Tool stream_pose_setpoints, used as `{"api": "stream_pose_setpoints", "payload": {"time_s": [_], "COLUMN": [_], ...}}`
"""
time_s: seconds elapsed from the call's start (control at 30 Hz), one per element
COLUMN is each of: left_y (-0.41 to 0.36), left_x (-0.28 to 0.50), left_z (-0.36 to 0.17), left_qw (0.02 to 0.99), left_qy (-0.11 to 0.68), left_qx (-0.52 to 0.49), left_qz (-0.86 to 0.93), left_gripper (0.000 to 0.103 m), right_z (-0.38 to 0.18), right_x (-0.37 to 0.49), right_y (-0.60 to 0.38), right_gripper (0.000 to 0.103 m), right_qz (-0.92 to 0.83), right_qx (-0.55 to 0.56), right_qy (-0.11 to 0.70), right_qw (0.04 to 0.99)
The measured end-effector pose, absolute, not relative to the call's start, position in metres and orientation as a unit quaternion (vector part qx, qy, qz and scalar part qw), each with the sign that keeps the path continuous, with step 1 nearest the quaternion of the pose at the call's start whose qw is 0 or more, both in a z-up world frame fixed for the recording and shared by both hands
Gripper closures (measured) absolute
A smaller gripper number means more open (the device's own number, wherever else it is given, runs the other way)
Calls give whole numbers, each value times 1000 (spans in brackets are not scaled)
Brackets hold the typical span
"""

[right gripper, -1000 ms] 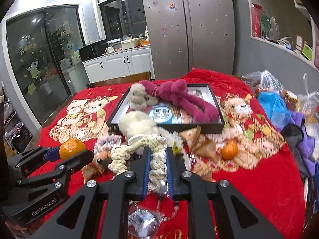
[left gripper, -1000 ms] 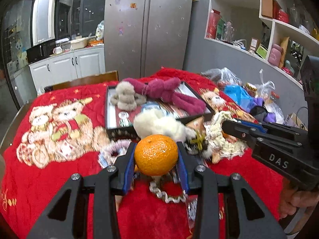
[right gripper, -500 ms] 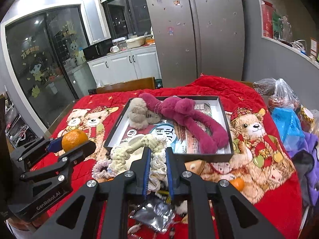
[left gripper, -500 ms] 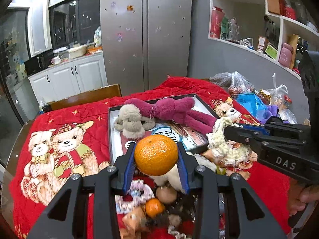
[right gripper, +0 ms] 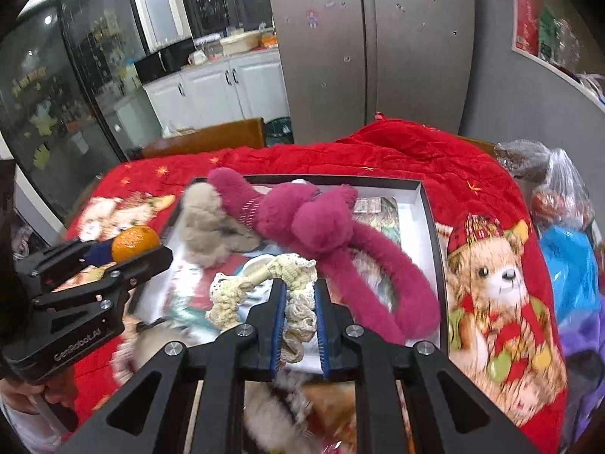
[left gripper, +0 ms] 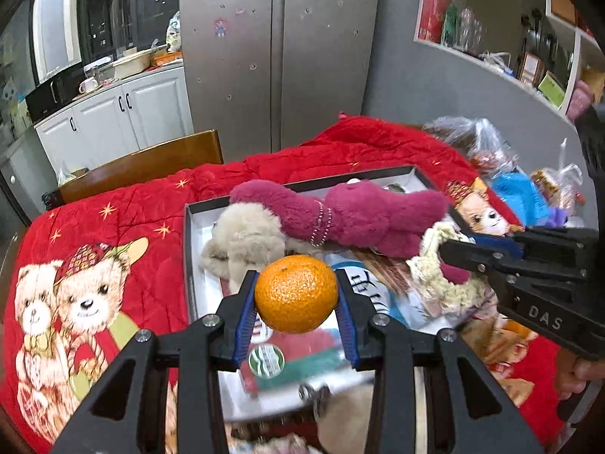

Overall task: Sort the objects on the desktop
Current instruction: 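Carry the orange and hair tie over the black picture box with both grippers, then release the orange with the left gripper while the right gripper releases the hair tie into the box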

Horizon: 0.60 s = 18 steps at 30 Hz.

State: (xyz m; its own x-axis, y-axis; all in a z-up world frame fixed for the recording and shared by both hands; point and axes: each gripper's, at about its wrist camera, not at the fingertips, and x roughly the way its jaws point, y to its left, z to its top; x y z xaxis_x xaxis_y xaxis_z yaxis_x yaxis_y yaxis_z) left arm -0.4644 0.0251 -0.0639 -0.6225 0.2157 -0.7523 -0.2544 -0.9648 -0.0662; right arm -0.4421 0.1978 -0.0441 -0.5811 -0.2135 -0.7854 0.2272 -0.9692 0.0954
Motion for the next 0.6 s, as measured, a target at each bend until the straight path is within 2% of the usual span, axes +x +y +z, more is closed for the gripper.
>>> {"api": "stream_pose_setpoints", "payload": {"time_s": [0.33, 0.6], "left_y": [24, 22], "left_x": [-488, -489], "left_z": [-103, -108], "left_qw": [159, 153], "left_qy": [3, 7], "left_qx": [-452, -456], "left_qz": [878, 877], "left_gripper": [64, 64], "right_z": [-83, -99], "right_x": [-481, -483], "right_y": [186, 185], "right_gripper": [88, 88], "right_qz": [-878, -872], "right_qx": [466, 476], "right_qy": [24, 28], "right_qw": [110, 109]}}
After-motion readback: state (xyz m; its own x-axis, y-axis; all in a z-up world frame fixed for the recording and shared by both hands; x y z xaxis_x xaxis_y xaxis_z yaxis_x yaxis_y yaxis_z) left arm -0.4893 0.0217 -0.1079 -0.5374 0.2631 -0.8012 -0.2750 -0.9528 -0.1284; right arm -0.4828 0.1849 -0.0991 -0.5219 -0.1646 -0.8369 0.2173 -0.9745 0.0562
